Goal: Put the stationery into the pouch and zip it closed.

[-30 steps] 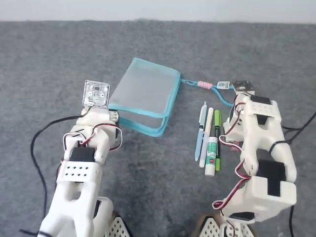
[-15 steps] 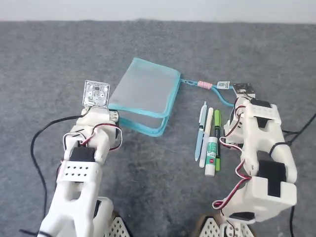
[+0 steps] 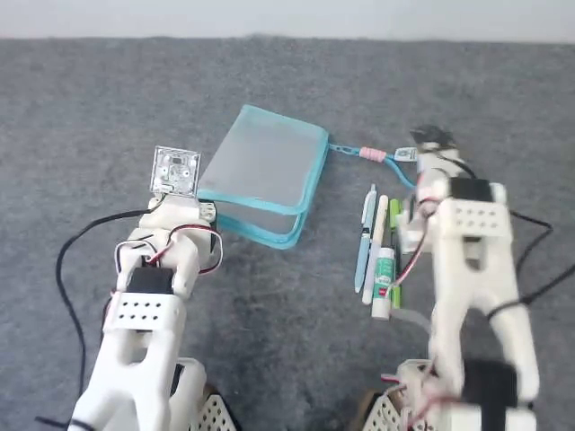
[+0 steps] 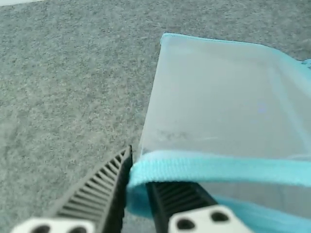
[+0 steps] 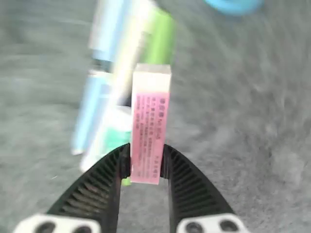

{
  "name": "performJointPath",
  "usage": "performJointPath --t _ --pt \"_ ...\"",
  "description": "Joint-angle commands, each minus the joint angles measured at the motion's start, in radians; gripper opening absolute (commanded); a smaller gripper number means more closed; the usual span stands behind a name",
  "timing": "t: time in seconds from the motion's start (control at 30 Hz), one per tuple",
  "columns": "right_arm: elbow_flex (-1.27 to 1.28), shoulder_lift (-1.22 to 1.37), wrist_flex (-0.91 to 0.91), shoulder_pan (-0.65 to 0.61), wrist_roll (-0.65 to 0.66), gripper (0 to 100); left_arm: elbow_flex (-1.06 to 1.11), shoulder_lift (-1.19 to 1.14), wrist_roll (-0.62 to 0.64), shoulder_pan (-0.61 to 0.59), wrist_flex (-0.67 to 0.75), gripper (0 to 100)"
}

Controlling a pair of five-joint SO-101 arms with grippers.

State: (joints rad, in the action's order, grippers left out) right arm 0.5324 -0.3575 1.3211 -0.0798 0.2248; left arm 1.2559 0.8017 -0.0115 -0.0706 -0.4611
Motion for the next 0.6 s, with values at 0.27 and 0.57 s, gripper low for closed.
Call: performJointPath --t 0.27,0.57 --pt "-0.167 -0.038 0.148 -0.441 0.052 0.7 -0.021 0.005 0.015 0.124 0.037 1" --pt "-0.338 0.177 0.139 -0.452 0.044 0.7 -0.021 0.000 0.017 0.206 0.034 1"
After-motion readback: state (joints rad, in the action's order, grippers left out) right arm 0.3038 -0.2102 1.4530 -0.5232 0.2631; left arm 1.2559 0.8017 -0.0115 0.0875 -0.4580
